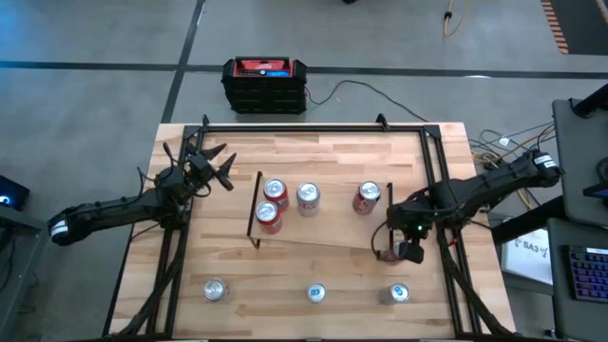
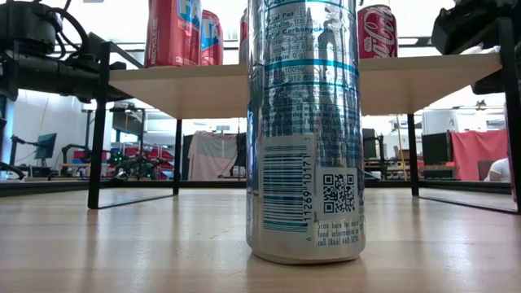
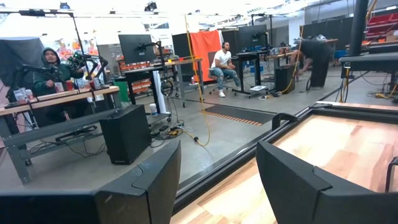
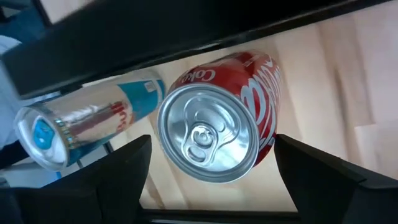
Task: Place canned beverage on shelf
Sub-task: Move the red soda can to the bottom right of the table
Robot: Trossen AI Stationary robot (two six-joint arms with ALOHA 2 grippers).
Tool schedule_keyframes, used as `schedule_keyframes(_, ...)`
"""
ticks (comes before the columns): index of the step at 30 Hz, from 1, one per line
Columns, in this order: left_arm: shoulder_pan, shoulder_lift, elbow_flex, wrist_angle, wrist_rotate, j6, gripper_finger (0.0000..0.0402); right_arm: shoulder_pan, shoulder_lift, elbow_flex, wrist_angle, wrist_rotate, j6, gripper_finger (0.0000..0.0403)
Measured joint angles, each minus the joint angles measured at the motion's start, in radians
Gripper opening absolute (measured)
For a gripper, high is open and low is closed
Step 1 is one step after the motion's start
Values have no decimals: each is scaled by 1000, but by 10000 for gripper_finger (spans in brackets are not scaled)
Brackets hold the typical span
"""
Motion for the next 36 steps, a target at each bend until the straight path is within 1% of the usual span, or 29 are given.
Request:
schedule_keyframes(9,0,0,0,0,0,0,195,85,27,0,90,5,103,324)
schedule_keyframes(16,0,0,0,0,0,0,195,150,59,1,155,30,136,324)
schedule_keyframes(25,0,0,0,0,0,0,195,228,87,2,232,36,215,324)
schedule_keyframes(30,0,0,0,0,0,0,195,282,93,0,255,98,242,324)
schedule_keyframes(36,0,0,0,0,0,0,195,330,98,-1,299,140,268,324)
